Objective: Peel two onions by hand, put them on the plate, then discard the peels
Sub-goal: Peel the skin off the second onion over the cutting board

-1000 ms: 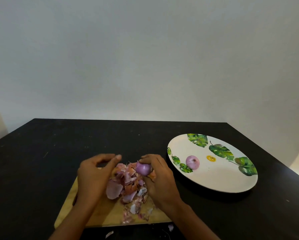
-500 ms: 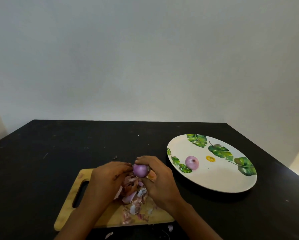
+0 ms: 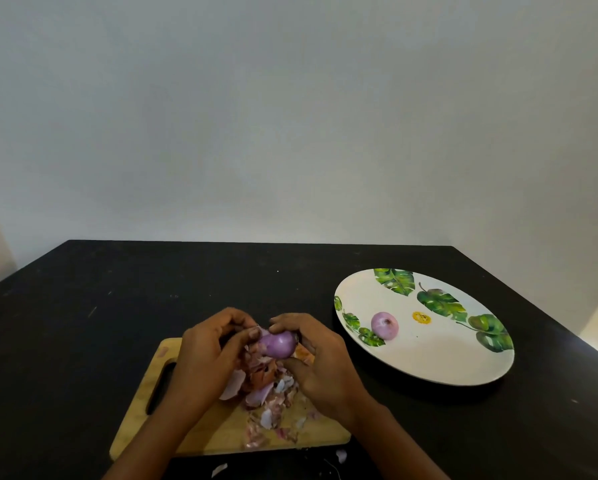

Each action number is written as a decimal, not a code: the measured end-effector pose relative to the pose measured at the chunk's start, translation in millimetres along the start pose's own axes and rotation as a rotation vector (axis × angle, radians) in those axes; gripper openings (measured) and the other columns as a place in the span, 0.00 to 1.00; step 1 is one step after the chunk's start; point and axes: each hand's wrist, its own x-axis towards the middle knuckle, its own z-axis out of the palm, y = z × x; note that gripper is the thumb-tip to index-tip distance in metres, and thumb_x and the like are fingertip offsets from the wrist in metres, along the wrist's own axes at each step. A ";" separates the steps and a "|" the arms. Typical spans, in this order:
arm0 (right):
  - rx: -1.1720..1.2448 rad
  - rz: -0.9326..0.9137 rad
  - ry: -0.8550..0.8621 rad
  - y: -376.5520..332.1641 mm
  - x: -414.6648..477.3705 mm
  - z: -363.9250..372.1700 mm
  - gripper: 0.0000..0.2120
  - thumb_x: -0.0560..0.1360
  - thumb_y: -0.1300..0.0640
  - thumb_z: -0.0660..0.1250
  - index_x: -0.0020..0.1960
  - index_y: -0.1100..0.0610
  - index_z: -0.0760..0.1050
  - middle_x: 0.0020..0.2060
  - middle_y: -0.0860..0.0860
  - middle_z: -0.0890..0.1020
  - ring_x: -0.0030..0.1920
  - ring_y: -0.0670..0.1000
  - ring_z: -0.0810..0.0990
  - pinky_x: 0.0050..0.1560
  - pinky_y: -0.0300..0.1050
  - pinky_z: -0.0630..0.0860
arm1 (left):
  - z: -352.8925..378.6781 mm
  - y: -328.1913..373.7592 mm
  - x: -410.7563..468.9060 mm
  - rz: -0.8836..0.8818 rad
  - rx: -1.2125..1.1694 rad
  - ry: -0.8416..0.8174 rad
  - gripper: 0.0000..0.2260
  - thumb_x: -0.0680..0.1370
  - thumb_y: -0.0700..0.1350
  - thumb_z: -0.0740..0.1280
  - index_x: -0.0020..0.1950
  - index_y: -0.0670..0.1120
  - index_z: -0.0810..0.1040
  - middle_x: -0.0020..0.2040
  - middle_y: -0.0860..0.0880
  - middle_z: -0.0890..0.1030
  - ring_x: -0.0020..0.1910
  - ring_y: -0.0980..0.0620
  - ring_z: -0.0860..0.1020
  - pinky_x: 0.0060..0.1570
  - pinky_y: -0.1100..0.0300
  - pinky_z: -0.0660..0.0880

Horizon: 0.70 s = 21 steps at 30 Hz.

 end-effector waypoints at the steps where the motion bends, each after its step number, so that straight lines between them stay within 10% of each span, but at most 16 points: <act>1: 0.003 -0.004 0.008 0.1 -0.1 0.5 0.16 0.71 0.66 0.71 0.56 0.54 0.78 0.54 0.45 0.80 0.58 0.42 0.78 0.58 0.34 0.73 | 1.5 1.2 -0.3 -0.035 -0.039 0.013 0.09 0.74 0.34 0.68 0.40 0.48 0.79 0.39 0.56 0.82 0.40 0.61 0.80 0.39 0.72 0.74; 13: -0.036 -0.043 0.191 -0.6 -1.8 6.0 0.21 0.69 0.60 0.75 0.54 0.45 0.71 0.53 0.43 0.76 0.55 0.41 0.76 0.52 0.31 0.74 | 7.1 14.4 0.6 -0.633 -0.813 0.206 0.04 0.77 0.36 0.62 0.44 0.40 0.76 0.36 0.43 0.79 0.31 0.53 0.79 0.31 0.60 0.77; 21: -0.024 0.053 0.249 1.9 -0.4 3.7 0.24 0.68 0.59 0.77 0.55 0.41 0.69 0.52 0.44 0.76 0.55 0.41 0.76 0.50 0.30 0.75 | 5.4 6.6 -3.7 -0.273 -0.138 0.085 0.11 0.74 0.37 0.68 0.47 0.54 0.78 0.43 0.55 0.82 0.45 0.60 0.79 0.43 0.65 0.76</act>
